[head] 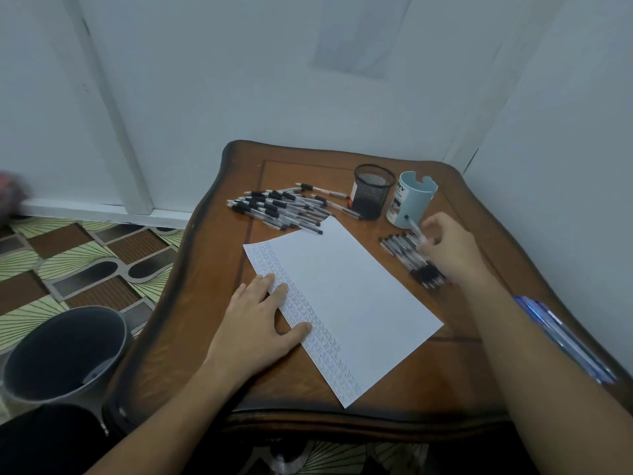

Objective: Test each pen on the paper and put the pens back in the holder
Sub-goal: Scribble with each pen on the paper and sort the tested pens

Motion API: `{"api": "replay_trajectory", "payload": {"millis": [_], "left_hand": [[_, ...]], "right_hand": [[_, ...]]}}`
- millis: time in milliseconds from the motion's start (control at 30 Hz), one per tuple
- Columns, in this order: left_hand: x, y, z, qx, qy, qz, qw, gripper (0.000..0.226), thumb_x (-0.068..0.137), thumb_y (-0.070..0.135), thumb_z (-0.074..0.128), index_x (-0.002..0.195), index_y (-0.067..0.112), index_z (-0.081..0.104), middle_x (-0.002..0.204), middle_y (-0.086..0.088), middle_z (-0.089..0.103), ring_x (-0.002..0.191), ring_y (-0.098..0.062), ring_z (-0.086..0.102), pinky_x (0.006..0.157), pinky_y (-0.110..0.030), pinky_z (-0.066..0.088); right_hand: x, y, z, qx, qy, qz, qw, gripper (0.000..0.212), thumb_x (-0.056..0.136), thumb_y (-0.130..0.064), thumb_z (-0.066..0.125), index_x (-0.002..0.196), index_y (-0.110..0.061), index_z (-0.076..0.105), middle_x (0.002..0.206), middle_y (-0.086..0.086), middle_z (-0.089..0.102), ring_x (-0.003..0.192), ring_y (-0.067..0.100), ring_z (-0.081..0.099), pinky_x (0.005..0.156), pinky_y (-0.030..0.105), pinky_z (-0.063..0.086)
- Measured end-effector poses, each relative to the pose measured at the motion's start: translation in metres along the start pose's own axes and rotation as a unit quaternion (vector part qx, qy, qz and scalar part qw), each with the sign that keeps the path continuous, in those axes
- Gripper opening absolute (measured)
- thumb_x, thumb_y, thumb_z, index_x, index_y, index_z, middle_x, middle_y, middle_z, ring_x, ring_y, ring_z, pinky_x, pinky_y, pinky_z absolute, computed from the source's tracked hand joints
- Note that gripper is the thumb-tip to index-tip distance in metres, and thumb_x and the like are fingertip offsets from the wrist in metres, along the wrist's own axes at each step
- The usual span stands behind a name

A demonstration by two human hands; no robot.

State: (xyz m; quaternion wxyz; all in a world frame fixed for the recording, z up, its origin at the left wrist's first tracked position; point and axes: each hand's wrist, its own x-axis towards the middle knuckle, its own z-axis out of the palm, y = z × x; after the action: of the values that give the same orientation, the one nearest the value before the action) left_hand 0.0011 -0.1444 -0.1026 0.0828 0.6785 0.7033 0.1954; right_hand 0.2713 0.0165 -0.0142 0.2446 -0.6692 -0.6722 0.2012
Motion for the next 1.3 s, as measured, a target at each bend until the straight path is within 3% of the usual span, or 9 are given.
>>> {"api": "replay_trajectory", "payload": {"millis": [133,367,600,767,867,933,1067,1200,1300], "left_hand": [[0.000,0.001,0.000,-0.007,0.010,0.001,1.000,0.096,0.068,0.082,0.022,0.142,0.024,0.043,0.155,0.000,0.030,0.144,-0.014,0.020,0.117,-0.034,0.004],[0.001,0.000,0.000,0.005,0.004,0.000,1.000,0.097,0.068,0.083,0.019,0.145,0.027,0.038,0.157,0.003,0.025,0.145,-0.012,0.015,0.117,-0.032,0.001],[0.000,0.001,-0.001,0.014,-0.001,-0.003,1.000,0.098,0.068,0.083,0.016,0.148,0.029,0.032,0.159,0.004,0.019,0.146,-0.011,0.010,0.113,-0.028,-0.007],[0.000,0.001,-0.004,0.013,-0.001,-0.003,1.000,0.097,0.069,0.082,0.017,0.148,0.029,0.033,0.159,0.004,0.019,0.146,-0.011,0.010,0.112,-0.028,-0.008],[0.000,0.000,-0.003,0.022,0.002,-0.001,1.000,0.097,0.068,0.081,0.016,0.148,0.028,0.033,0.159,0.004,0.019,0.146,-0.011,0.009,0.111,-0.027,-0.009],[0.000,0.000,-0.003,0.023,0.002,-0.001,1.000,0.098,0.068,0.081,0.015,0.148,0.028,0.032,0.159,0.004,0.019,0.147,-0.011,0.009,0.111,-0.027,-0.009],[0.000,0.000,-0.002,0.007,0.000,-0.003,1.000,0.098,0.068,0.082,0.017,0.148,0.027,0.034,0.159,0.002,0.020,0.147,-0.012,0.011,0.113,-0.028,-0.007],[0.000,0.000,-0.003,0.009,-0.005,-0.001,1.000,0.099,0.067,0.083,0.016,0.148,0.028,0.033,0.159,0.003,0.020,0.147,-0.013,0.012,0.112,-0.029,-0.006],[0.000,0.001,-0.003,-0.003,0.002,-0.002,1.000,0.099,0.067,0.083,0.018,0.147,0.026,0.037,0.158,0.001,0.023,0.147,-0.015,0.015,0.114,-0.031,-0.004]], "right_hand": [[0.012,0.011,0.008,-0.090,-0.024,0.021,0.995,0.011,0.093,-0.013,0.067,0.100,-0.020,0.064,0.114,0.008,0.061,0.080,0.018,0.055,0.056,0.026,0.041],[0.009,-0.003,0.024,-0.156,0.053,-0.032,0.986,0.020,0.093,-0.014,0.063,0.113,-0.015,0.066,0.110,0.008,0.058,0.091,0.022,0.051,0.072,0.028,0.039],[0.014,-0.059,0.103,0.021,-0.112,-0.097,0.989,0.023,0.093,-0.018,0.062,0.114,-0.023,0.070,0.110,0.001,0.061,0.107,0.024,0.059,0.097,0.043,0.045],[0.022,-0.085,0.143,-0.009,-0.063,-0.062,0.996,0.020,0.092,-0.036,0.063,0.110,-0.031,0.071,0.129,0.001,0.058,0.121,0.025,0.050,0.100,0.043,0.033],[0.023,-0.085,0.142,0.014,-0.061,-0.056,0.997,0.002,0.088,-0.027,0.068,0.089,-0.029,0.069,0.127,0.003,0.055,0.121,0.025,0.048,0.099,0.042,0.037],[0.022,-0.077,0.135,0.118,-0.081,-0.042,0.989,0.011,0.084,-0.019,0.072,0.080,-0.027,0.066,0.123,0.004,0.057,0.118,0.023,0.052,0.093,0.040,0.042],[0.013,-0.072,0.096,0.373,-0.092,0.029,0.923,0.013,0.089,-0.012,0.070,0.085,-0.022,0.062,0.094,0.000,0.064,0.085,0.015,0.056,0.071,0.029,0.043],[-0.005,-0.062,0.066,0.620,-0.104,0.069,0.775,0.008,0.102,-0.016,0.050,0.098,-0.022,0.050,0.090,0.003,0.072,0.083,0.022,0.068,0.075,0.038,0.052],[-0.025,-0.054,0.057,0.650,-0.124,0.049,0.748,0.015,0.107,-0.023,0.039,0.113,-0.030,0.050,0.071,0.002,0.056,0.053,0.014,0.045,0.052,0.026,0.037]]}}
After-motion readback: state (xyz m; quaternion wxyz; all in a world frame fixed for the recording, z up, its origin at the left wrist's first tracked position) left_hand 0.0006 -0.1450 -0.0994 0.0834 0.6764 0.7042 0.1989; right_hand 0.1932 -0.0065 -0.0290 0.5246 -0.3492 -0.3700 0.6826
